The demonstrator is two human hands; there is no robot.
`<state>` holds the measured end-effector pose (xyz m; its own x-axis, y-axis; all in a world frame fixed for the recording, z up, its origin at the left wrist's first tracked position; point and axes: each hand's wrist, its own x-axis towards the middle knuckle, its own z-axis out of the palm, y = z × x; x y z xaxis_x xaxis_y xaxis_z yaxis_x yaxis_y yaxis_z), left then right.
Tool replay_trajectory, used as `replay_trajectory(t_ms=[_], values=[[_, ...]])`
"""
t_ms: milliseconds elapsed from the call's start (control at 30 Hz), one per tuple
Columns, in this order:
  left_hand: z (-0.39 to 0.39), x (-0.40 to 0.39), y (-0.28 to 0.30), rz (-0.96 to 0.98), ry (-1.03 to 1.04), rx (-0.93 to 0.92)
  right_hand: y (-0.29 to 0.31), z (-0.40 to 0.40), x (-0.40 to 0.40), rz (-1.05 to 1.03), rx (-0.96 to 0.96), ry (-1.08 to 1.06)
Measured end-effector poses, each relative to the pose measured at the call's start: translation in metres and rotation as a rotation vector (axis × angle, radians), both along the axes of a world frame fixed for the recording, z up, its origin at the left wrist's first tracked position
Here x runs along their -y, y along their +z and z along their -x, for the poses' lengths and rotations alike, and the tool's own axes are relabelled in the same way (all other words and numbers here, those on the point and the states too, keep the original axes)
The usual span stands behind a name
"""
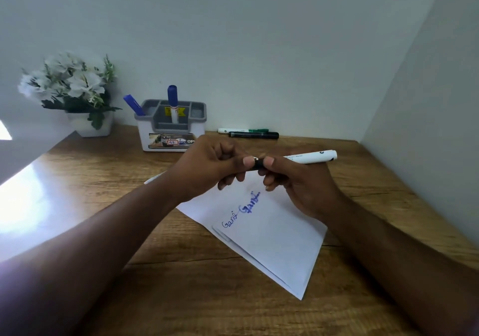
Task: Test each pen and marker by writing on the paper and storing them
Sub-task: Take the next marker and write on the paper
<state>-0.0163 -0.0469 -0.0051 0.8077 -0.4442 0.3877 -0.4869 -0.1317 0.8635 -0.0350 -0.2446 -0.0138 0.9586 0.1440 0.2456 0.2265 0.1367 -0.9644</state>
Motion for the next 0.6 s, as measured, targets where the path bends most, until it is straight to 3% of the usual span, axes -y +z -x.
replay_trajectory(t_ms=[167, 233, 300, 500, 600], values=[[0.003, -0.002, -0.004, -0.196, 0.231, 0.396, 0.003, 0.002, -0.001, -0.163, -0.115, -0.058], [-0.006, -0.028, -0.004, -0.054, 0.401, 0.344, 0.011, -0.004, 0.025, -0.404, -0.180, -0.154], [-0.009, -0.047, -0.005, 0.150, 0.449, 0.250, 0.014, -0.011, 0.045, -0.468, -0.174, -0.271], [0.003, 0.002, -0.018, -0.164, 0.232, 0.271, -0.002, -0.013, 0.019, -0.165, -0.134, -0.150], [0.003, 0.000, -0.021, -0.272, 0.199, 0.158, -0.007, -0.013, 0.024, -0.100, -0.176, -0.104]])
